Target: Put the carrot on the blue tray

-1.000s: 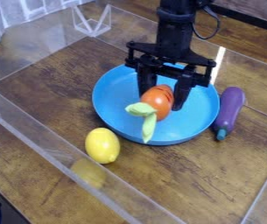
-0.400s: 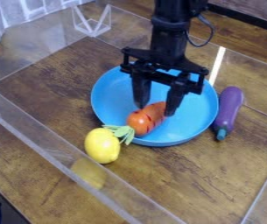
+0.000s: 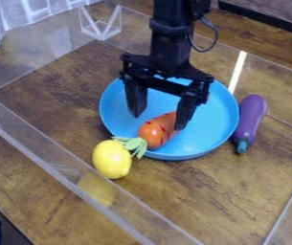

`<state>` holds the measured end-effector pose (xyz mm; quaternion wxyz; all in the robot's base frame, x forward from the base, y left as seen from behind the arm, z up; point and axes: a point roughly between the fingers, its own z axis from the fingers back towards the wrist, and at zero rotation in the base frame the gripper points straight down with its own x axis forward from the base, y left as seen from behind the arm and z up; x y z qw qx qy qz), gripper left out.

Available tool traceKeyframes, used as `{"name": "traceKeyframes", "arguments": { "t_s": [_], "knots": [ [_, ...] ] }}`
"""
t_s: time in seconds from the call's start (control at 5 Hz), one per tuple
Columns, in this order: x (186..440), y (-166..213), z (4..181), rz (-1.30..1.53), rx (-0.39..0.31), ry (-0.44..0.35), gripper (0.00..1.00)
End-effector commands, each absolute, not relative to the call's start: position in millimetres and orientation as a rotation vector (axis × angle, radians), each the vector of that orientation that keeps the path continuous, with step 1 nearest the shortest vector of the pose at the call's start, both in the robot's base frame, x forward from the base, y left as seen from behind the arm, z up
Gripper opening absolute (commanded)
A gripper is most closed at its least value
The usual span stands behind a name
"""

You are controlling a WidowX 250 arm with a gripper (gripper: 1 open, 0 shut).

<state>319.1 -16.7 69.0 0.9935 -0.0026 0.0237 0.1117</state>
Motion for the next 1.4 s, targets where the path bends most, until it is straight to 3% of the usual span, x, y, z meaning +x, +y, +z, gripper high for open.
{"name": "traceKeyframes", "arguments": {
  "t_s": [0.0,0.8,1.0,1.2],
  "knots": [
    [321.4,-15.5,82.3,0.215,-0.009,-0.022,1.0],
    [361.7,-28.7,37.7,0.344,0.018,-0.026,1.0],
    [366.3,-23.8,31.0,0.326,0.024,-0.027,0.0],
    [373.4,-21.9,37.0,0.285,0.031,-0.037,0.0]
  ]
}}
